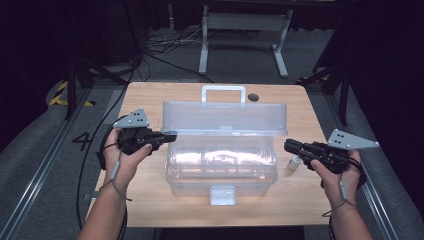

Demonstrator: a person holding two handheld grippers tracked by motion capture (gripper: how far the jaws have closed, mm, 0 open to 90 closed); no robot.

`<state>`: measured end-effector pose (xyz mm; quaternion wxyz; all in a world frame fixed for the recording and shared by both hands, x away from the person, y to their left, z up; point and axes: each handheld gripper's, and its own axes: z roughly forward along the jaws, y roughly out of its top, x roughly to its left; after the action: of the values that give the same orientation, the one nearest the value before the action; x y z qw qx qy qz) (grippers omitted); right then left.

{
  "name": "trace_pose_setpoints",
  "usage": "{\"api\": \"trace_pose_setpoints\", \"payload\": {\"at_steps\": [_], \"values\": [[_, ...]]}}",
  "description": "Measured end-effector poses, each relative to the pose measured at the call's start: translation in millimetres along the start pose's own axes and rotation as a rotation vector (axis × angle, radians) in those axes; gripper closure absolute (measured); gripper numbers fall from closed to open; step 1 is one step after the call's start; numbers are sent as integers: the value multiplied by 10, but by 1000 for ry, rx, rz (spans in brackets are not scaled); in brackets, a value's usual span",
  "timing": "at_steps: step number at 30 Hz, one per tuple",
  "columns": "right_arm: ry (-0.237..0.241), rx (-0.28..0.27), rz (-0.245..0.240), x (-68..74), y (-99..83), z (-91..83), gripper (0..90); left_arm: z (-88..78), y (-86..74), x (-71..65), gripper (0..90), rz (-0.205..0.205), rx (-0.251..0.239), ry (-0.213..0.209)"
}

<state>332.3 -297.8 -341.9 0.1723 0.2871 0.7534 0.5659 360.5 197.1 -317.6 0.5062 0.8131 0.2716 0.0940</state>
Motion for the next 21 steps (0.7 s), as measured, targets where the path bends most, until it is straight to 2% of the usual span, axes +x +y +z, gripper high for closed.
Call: {"api": "trace_pose_setpoints", "payload": {"at_steps": [7, 10, 21], "values": [[-24, -3, 3, -15, 38, -50, 812, -1, 32, 37, 900, 1, -12, -2], [-35, -6, 2, -29, 65, -63, 800, 3, 52, 35, 900, 3, -13, 13], [-78, -32, 2, -53, 119, -4, 540, 10, 106, 66, 900, 0, -21, 28]]}}
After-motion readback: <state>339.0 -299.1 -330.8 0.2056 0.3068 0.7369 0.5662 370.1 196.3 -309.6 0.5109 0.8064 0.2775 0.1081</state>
